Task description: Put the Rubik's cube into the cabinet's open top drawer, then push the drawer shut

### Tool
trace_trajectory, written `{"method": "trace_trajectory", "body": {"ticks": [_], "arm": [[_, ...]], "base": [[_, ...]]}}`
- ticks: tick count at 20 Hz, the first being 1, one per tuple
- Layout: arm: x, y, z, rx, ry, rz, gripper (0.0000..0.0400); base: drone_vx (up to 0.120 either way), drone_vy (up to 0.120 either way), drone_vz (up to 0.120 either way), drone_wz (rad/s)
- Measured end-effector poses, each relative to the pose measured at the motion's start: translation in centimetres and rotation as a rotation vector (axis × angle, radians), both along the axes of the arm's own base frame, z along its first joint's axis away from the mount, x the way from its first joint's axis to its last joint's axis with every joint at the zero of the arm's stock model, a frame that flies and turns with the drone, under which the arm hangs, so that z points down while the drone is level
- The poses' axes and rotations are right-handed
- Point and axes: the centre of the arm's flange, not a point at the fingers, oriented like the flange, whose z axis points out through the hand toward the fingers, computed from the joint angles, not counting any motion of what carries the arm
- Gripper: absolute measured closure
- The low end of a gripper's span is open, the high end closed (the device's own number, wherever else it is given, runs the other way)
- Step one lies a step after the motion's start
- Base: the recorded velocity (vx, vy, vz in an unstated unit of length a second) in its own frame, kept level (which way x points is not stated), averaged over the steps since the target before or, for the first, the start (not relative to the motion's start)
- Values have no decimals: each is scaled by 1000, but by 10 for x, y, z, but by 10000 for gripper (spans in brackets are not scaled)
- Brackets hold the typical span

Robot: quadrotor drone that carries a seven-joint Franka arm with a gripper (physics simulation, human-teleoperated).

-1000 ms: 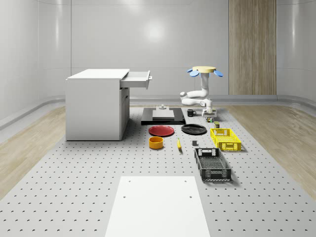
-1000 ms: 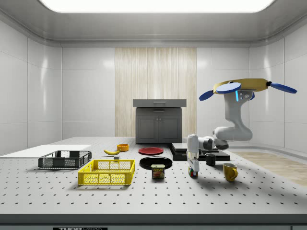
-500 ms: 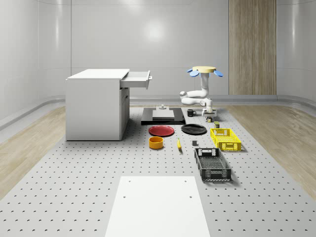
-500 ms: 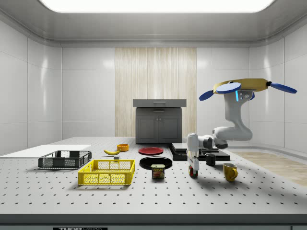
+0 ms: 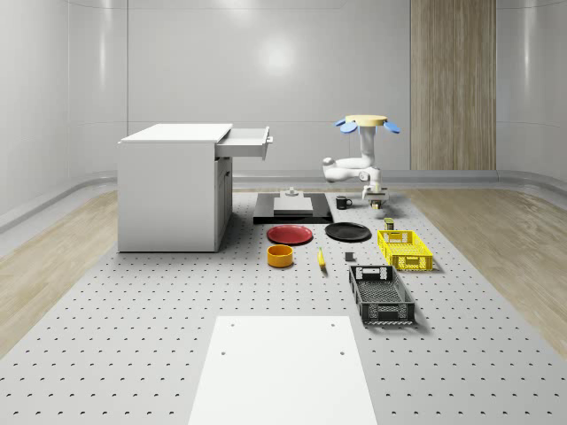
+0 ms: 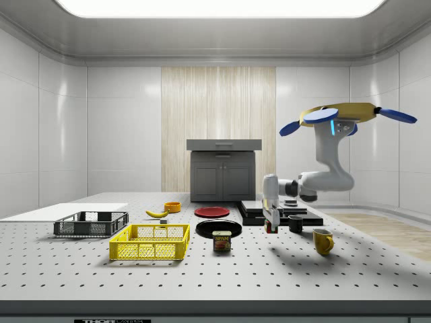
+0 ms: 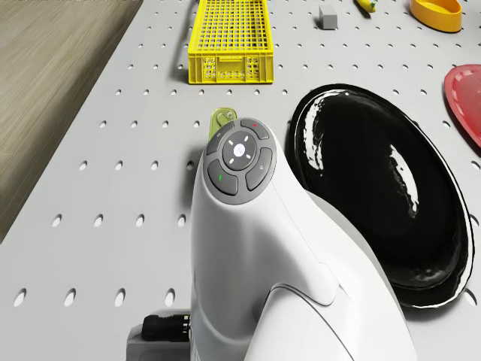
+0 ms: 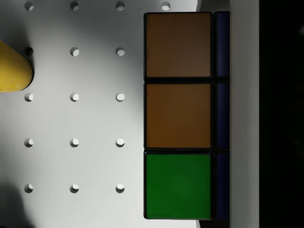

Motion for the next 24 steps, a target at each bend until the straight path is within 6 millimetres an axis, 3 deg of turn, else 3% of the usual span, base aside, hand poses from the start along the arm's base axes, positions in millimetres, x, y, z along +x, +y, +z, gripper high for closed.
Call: {"method": "trace_trajectory", "body": {"ticks": [3, 24], "arm": [[0, 0, -3, 0, 0, 0, 75], [0, 0, -7, 0, 0, 0, 75]], "base": [[0, -13, 120, 0], [0, -109, 120, 0]]}}
